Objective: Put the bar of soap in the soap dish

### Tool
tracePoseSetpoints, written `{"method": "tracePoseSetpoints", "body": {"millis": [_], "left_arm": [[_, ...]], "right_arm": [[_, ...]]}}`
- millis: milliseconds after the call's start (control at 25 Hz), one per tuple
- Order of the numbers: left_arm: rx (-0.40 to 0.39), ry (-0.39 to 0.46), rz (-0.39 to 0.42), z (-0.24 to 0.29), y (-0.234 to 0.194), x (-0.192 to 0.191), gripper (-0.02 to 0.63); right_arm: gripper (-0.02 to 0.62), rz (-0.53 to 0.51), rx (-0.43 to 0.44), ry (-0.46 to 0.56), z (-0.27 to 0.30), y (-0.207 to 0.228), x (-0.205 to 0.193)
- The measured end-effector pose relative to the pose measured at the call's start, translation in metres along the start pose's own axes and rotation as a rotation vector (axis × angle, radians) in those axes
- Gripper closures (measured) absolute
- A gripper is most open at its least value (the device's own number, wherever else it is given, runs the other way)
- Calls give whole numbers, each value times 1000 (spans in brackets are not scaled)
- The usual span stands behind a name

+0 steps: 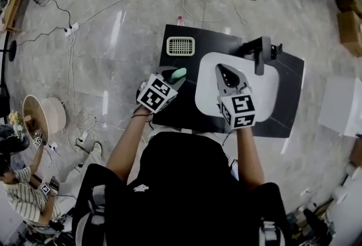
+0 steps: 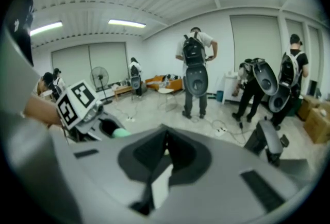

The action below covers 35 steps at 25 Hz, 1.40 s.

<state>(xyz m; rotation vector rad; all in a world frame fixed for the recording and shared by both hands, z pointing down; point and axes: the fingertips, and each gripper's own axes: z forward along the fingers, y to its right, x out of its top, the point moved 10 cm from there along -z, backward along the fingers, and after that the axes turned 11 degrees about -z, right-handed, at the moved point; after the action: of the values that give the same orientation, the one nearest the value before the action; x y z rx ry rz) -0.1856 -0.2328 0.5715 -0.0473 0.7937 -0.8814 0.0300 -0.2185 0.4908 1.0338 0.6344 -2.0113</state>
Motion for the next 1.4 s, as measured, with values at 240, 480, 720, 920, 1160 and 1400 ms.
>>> {"method": "tracePoseSetpoints", "body": {"millis": [240,480,720,920,1160,1400], "left_arm": [[24,-172,134,38,-23,-12,471],[72,-275,254,59,-53,0,471],[135,-301,371,81,-67,27,471],[206,-314,483,98,-76,45,471],[252,-331,561,119,-83,54,471],[295,-326,636,134,-78,51,469]], "right_arm": [[560,-18,13,-27,10,4,-6],[560,-36,26,-67,20,4,-16],[560,-43,46,-98,27,3,-26],[560,-40,58,-114,29,-2,-29],[560,-36,61,-141,30,-3,-35],[560,-26,64,-169,30,-6,-45]]}}
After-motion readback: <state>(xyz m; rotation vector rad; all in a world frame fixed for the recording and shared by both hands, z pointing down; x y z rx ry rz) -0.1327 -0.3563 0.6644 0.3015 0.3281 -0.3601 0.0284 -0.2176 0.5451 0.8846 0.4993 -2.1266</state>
